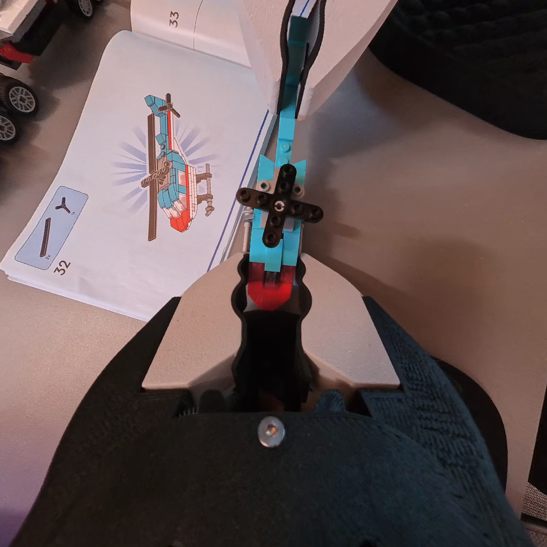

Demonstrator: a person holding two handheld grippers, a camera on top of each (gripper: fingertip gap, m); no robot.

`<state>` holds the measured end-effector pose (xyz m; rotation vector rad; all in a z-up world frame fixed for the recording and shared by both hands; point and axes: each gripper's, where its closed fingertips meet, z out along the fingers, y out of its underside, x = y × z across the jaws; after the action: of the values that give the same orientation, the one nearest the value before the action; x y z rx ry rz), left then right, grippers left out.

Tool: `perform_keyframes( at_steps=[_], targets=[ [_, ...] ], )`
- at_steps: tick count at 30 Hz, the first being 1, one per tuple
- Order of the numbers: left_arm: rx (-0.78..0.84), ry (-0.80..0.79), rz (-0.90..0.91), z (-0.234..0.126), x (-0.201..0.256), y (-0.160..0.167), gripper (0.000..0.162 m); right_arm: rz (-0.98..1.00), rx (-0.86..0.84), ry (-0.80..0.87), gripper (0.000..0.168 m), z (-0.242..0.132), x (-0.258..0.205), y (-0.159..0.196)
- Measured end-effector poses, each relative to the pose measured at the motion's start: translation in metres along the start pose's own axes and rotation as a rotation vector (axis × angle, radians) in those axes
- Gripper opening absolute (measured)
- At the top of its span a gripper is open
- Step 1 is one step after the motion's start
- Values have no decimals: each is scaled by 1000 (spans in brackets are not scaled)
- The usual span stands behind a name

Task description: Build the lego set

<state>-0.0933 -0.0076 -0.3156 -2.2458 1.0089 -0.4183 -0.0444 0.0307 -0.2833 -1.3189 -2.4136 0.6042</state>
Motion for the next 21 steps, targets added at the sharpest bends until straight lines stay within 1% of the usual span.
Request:
perform_keyframes(
  at_steps=[3,9,12,15,18,21],
  targets=[
    [0,-2,0,0,0,0,30,-4,-8,22,13,-4,1,1],
    [1,2,4,1,1,0,31,4,38,74,22,-22,-3,0],
    [0,7,14,2,2,-1,32,50,172,111,23,-39,-11,-4],
    [3,19,20,4,4,-4,32,120,328,170,35,-56,-17,0],
    [2,25,38,7,7,-6,32,213,436,232,39,-67,-22,17],
    [5,28,38,7,7,-6,32,299,518,247,37,-67,-26,29]
  ],
)
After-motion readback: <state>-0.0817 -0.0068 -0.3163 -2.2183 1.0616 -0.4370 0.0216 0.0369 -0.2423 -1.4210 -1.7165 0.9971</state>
